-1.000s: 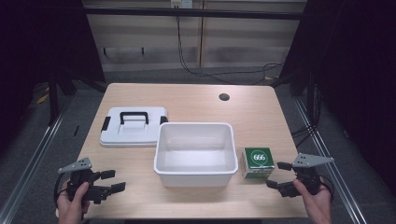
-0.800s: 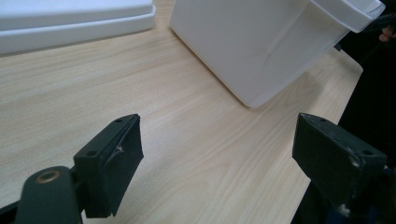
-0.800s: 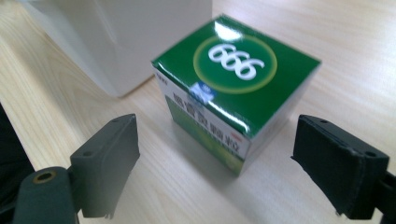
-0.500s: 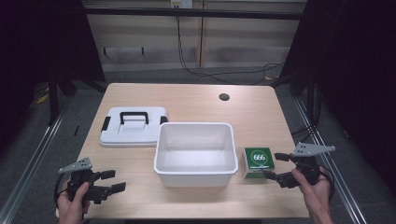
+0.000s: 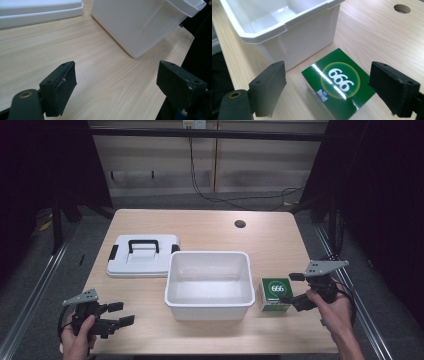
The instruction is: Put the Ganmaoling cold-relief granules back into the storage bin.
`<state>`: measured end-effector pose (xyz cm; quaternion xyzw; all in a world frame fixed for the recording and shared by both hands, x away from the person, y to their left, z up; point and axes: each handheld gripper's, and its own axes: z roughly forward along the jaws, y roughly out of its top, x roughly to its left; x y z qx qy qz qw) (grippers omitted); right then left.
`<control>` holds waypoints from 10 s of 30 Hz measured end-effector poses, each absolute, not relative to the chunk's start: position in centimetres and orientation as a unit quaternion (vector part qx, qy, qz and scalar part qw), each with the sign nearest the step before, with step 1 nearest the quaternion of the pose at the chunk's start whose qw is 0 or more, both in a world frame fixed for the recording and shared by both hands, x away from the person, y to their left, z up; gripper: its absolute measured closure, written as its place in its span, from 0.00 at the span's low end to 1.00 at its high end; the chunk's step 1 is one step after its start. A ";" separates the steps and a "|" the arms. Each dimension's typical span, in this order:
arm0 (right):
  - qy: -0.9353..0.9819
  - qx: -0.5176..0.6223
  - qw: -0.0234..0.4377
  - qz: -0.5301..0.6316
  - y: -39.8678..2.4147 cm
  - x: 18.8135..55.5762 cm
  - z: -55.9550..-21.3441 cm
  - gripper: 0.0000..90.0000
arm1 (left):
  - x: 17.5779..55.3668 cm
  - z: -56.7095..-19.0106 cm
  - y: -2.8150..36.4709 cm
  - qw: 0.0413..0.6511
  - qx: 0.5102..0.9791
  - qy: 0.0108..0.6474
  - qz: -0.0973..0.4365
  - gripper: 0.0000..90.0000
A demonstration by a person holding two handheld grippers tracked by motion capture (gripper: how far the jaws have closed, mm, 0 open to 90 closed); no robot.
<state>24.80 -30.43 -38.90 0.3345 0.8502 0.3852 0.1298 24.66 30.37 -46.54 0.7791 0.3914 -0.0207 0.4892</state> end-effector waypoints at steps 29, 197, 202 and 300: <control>0.912 0.261 0.107 0.296 -28.3 28.9 -36.1 0.14 | 24.7 -46.6 30.3 0.488 0.780 0.391 -0.022 0.18; 0.970 0.166 0.037 0.174 -29.2 30.1 -29.6 0.18 | 24.7 -46.7 30.4 0.488 0.778 0.395 -0.022 0.18; 0.968 0.163 0.042 0.189 -29.2 29.9 -28.9 0.18 | 24.7 -46.6 30.3 0.491 0.778 0.391 -0.022 0.18; 0.991 0.075 0.005 0.111 -12.8 35.8 -32.8 0.18 | 24.8 -46.6 30.4 0.490 0.779 0.391 -0.024 0.18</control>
